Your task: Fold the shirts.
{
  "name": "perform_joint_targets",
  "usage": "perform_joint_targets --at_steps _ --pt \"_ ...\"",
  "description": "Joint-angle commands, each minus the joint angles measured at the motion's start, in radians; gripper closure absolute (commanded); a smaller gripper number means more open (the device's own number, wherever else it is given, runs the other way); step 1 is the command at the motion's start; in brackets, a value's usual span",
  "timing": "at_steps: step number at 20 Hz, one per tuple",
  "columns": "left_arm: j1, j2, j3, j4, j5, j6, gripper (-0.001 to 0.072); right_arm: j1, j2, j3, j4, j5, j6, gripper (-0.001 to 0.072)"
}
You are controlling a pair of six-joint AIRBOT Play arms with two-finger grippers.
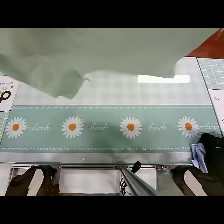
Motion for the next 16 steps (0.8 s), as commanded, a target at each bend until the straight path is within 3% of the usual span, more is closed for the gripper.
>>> perform_joint_targets --at_steps 1,3,7,11,14,16 --pt "0.0 0.093 0.216 0.225 0.063 -0.161 0.0691 0.001 0.101 0.182 -0.201 -0.027 0.147 0.0687" --pt "0.012 0.111 0.27 0.33 -0.002 -0.234 0.0691 0.001 0.129 0.236 -0.307 0.05 0.215 0.0687" --pt "0.045 0.113 0.34 0.462 -0.237 -0.279 0.0691 0.001 0.176 0.272 -0.483 0.267 0.302 0.0687" --pt "0.044 0.079 0.335 0.536 -0.402 -0.3 0.0691 0.001 0.153 0.272 -0.551 0.55 0.299 0.0687" --pt "0.046 0.011 0.262 0.534 -0.686 -0.372 0.0692 0.001 0.052 0.272 -0.581 0.872 0.231 0.0687" --pt "0.034 -0.018 0.129 0.522 -0.77 -0.42 0.0692 0.002 -0.04 0.26 -0.589 0.98 0.212 0.0687"
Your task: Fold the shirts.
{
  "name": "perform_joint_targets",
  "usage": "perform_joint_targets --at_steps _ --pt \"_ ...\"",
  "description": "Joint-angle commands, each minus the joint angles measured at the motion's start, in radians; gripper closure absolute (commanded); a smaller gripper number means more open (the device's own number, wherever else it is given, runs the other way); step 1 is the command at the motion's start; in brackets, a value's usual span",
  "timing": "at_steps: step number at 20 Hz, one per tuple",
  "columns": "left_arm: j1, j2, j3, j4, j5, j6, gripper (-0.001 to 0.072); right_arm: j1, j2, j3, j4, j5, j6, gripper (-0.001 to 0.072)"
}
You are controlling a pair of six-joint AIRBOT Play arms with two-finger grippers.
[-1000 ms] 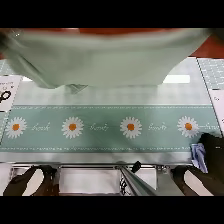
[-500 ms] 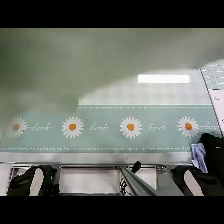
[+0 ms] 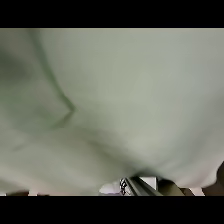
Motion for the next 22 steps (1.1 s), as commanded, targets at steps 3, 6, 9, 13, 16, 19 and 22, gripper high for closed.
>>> perform_joint_targets --at_steps 3,6,9,13,16,19,22 --pt "-0.024 -0.065 -0.423 0.004 -0.154 -0.074 0.0692 0.0 -0.212 -0.123 -0.064 0.159 -0.037 0.0687" --pt "-0.09 -0.133 -0.667 0.003 0.024 -0.041 0.0692 0.0 -0.378 -0.221 -0.04 0.131 -0.038 0.0687" --pt "-0.21 -0.304 -0.728 0.0 0.165 -0.008 0.0691 0.031 -0.559 -0.224 0.027 0.023 -0.062 0.0687" --pt "-0.316 -0.547 -0.666 0.014 0.371 0.029 0.0691 0.119 -0.724 -0.224 -0.093 -0.188 -0.051 0.0686" --pt "-0.345 -0.692 -0.579 0.019 0.5 0.028 0.0691 0.138 -0.818 -0.224 -0.093 -0.405 -0.004 0.0686" --pt "-0.383 -0.806 -0.534 0.019 0.671 0.029 0.0691 0.137 -0.89 -0.224 -0.056 -0.654 0.052 0.0686" --pt "-0.421 -0.896 -0.531 0.019 0.864 0.027 0.069 0.137 -0.962 -0.224 -0.06 -0.792 0.092 0.0686"
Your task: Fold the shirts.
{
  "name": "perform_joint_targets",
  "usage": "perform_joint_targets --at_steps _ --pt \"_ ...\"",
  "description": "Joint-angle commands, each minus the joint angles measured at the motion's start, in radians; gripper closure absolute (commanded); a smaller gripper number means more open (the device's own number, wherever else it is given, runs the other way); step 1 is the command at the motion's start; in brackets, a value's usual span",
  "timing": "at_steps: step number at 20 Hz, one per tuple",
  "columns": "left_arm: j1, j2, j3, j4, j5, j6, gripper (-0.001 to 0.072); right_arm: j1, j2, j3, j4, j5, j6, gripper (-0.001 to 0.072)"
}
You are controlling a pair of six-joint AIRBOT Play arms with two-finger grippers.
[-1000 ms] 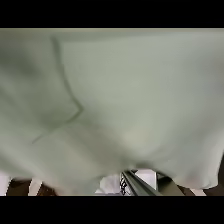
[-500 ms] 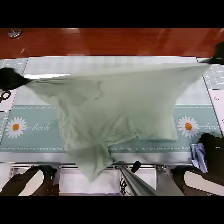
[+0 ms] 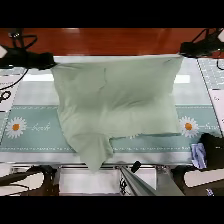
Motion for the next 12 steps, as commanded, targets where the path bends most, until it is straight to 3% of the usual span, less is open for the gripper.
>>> perform_joint_targets --at_steps 1,8,10,12 --pt "-0.051 -0.12 0.018 -0.012 0.239 0.002 0.0689 0.004 -0.097 0.0 0.006 -0.216 0.045 0.0686" --pt "-0.101 -0.242 0.017 -0.009 0.246 0.003 0.0689 0.004 -0.218 0.0 -0.013 -0.164 0.042 0.0686" --pt "-0.085 -0.231 0.023 -0.01 0.148 0.002 0.0689 0.004 -0.196 0.0 -0.016 -0.084 0.029 0.0686" --pt "-0.075 -0.227 0.035 -0.011 -0.062 -0.026 0.069 0.004 -0.168 0.0 -0.015 0.064 -0.042 0.0686"
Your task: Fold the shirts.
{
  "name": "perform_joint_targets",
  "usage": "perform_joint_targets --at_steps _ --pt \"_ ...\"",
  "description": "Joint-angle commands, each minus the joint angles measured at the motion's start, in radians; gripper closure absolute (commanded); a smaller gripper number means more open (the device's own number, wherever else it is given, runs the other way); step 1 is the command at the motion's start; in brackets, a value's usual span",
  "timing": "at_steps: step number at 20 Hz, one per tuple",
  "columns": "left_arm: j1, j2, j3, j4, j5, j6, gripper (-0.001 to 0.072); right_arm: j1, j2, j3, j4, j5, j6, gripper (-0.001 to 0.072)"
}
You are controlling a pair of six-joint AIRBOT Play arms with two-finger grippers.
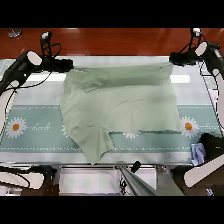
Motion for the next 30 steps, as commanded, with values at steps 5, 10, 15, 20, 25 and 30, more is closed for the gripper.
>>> perform_joint_targets --at_steps 5,10,15,20,25,30 --pt "0.009 -0.052 0.008 0.098 -0.583 -0.101 0.069 0.0 0.024 0.0 -0.009 0.466 -0.108 0.0686" --pt "0.01 -0.058 0.008 0.122 -0.569 -0.151 0.069 0.0 0.021 0.0 -0.04 0.548 -0.103 0.0686" --pt "0.02 -0.058 0.009 0.121 -0.498 -0.171 0.0688 0.001 0.021 0.0 -0.053 0.571 -0.093 0.0685" --pt "0.032 -0.05 0.009 0.122 -0.504 -0.166 0.0375 -0.011 0.023 0.0 -0.06 0.618 -0.135 0.0217" --pt "0.105 0.035 -0.002 0.122 -0.664 -0.109 0.0131 -0.098 0.093 -0.067 -0.084 0.729 -0.135 0.0217" --pt "0.218 0.311 -0.35 -0.065 -0.605 0.022 0.0132 -0.248 0.338 -0.407 -0.012 0.584 -0.154 0.0217"
